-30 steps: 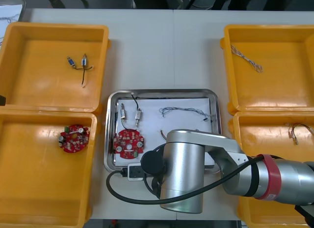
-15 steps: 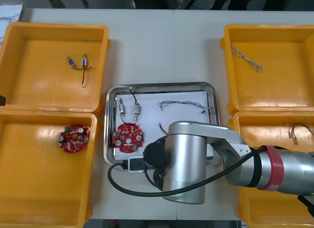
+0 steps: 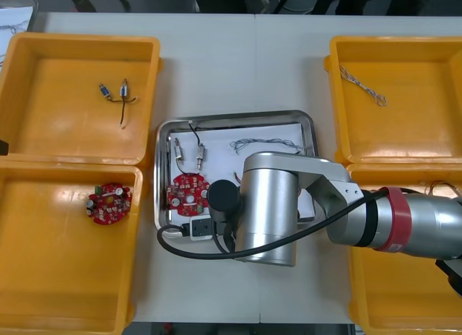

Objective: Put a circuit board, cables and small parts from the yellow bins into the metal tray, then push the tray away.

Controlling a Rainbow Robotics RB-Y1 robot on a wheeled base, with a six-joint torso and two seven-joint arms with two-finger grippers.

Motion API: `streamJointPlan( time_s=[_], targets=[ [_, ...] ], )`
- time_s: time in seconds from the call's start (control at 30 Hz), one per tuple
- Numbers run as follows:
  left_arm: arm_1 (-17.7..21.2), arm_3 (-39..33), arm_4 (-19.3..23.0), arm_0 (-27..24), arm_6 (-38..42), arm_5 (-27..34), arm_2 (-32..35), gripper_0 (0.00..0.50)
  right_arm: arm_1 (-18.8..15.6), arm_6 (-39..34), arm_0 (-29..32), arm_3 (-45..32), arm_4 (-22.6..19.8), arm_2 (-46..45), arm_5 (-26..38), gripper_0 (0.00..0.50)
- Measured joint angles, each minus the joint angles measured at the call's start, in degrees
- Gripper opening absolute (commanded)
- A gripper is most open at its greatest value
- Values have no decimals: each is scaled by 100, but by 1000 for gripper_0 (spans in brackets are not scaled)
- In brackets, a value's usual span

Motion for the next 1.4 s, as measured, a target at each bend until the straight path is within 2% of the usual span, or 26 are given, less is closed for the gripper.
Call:
streamJointPlan(
  time_s=[0.3, 0.5, 0.87, 1.4],
  targets=[
    [0, -1, 0, 0, 0, 0, 0, 500, -1, 171, -291, 401, -377, -99, -161, 0],
    [0, -2, 0, 0, 0, 0, 0, 500, -1, 293, -662, 836, -832, -148, -284, 0],
    [0, -3, -1, 0, 0, 0, 0, 500, -1, 381, -1243, 1506, -1308, -184, -363, 0],
    [0, -3, -2, 0, 0, 0, 0, 500, -2, 902, -1714, 2357, -1697, -184, -865, 0]
  ],
)
